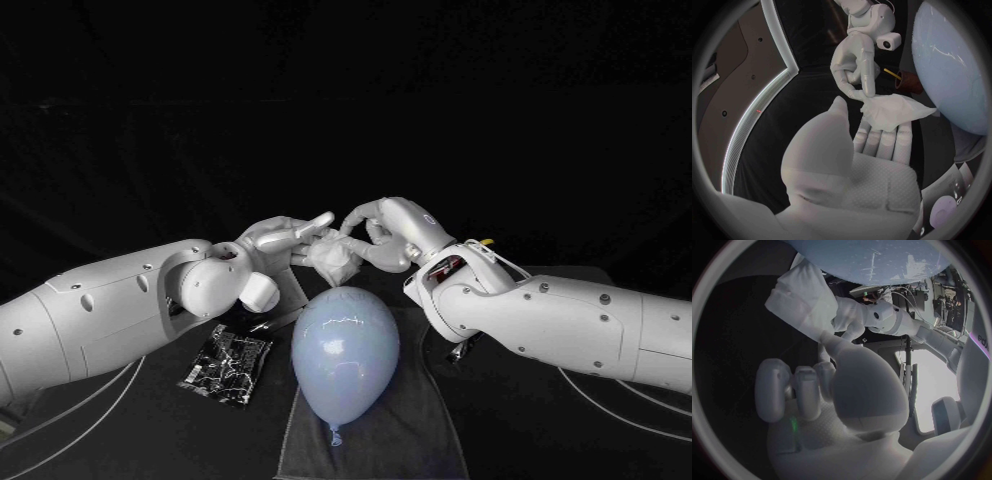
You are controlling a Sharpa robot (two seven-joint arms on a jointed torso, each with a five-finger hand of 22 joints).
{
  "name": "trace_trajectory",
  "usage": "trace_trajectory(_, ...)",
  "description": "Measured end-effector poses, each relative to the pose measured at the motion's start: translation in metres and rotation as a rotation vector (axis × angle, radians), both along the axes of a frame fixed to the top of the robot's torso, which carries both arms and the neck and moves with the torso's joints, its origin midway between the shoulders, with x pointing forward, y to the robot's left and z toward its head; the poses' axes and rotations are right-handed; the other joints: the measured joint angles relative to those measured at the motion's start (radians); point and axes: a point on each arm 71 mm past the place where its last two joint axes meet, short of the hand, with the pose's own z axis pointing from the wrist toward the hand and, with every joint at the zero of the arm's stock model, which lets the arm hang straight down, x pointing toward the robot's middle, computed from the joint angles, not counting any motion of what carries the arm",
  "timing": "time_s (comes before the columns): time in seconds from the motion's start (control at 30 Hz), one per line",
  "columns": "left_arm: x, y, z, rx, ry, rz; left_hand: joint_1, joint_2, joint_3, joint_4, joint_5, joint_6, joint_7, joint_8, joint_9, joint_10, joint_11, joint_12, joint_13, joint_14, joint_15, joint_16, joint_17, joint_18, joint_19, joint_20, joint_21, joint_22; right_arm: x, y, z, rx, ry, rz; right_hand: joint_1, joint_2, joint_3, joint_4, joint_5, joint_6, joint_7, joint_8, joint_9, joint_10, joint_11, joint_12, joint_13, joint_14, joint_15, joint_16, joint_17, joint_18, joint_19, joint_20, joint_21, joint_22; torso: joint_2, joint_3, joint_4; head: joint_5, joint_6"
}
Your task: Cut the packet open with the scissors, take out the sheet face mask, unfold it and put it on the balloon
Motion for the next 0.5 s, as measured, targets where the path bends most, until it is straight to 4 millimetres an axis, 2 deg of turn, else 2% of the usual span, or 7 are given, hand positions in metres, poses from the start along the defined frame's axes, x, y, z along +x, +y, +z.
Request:
trace_trajectory(0.17, -0.0001, 0.0007, 0.0, 0.004, -0.003, -0.001, 0.006, -0.003, 0.0, 0.0, 0.0, 0.0, 0.0, 0.005, 0.0, 0.004, 0.0, 0.0, 0.0, 0.0, 0.0, 0.0, 0.0, 0.0, 0.0, 0.0, 0.0, 0.0, 0.0014, -0.0014, -0.0004, 0.0, 0.004, -0.01, 0.0, 0.0, 0.0, 0.0, 0.0, 0.0, 0.0, 0.0, 0.0, 0.0, 0.0, 0.0, 0.0, 0.0, 0.0, 0.0, 0.0, 0.0, 0.0, 0.0, 0.0, 0.0, 0.0, 0.0, -0.0001, 0.0, 0.0)
trace_trajectory(0.33, -0.0001, 0.0012, -0.0001, 0.007, -0.005, -0.002, 0.115, 0.047, 0.036, -0.029, 0.0, 0.008, -0.008, 0.01, -0.005, 0.014, -0.007, 0.0, 0.0, 0.0, 0.0, 0.0, 0.001, 0.0, 0.0, 0.0, 0.0, 0.0, 0.0016, -0.0021, -0.0005, 0.0, 0.006, -0.014, 0.0, 0.0, 0.0, 0.0, 0.0, 0.0, 0.0, -0.001, 0.0, 0.0, 0.0, -0.001, 0.0, 0.0, 0.0, 0.0, -0.001, 0.0, 0.0, 0.0, 0.0, -0.001, 0.0, 0.0002, -0.0007, 0.0, -0.001)
trace_trajectory(0.4, -0.0001, 0.0012, -0.0001, 0.008, -0.005, -0.002, 0.186, 0.067, 0.082, -0.056, 0.0, 0.009, -0.009, 0.01, -0.01, 0.014, -0.007, 0.0, 0.0, 0.0, 0.0, 0.0, 0.002, 0.0, 0.0, 0.0, 0.0, 0.0, 0.0013, -0.0019, -0.0005, 0.0, 0.007, -0.013, 0.0, 0.0, 0.0, 0.0, 0.0, 0.0, 0.0, -0.001, 0.0, -0.001, 0.0, -0.001, 0.0, 0.0, 0.0, -0.001, -0.001, 0.0, 0.0, 0.0, 0.0, -0.001, 0.0, 0.0005, -0.0008, 0.0, -0.001)
trace_trajectory(0.5, -0.0001, 0.0013, -0.0001, 0.009, -0.006, -0.002, 0.241, 0.072, 0.13, -0.079, 0.0, 0.011, -0.01, 0.01, -0.014, 0.014, -0.007, 0.0, -0.001, 0.0, 0.0, 0.0, 0.002, 0.0, 0.0, 0.0, 0.0, 0.0, 0.0007, -0.0013, -0.0004, 0.001, 0.008, -0.012, 0.0, 0.0, 0.0, 0.0, 0.0, 0.0, 0.0, -0.001, -0.001, -0.001, 0.0, -0.001, 0.0, 0.0, 0.0, -0.001, -0.001, 0.0, 0.0, 0.0, 0.0, -0.001, -0.001, 0.0006, -0.0009, 0.0, -0.001)
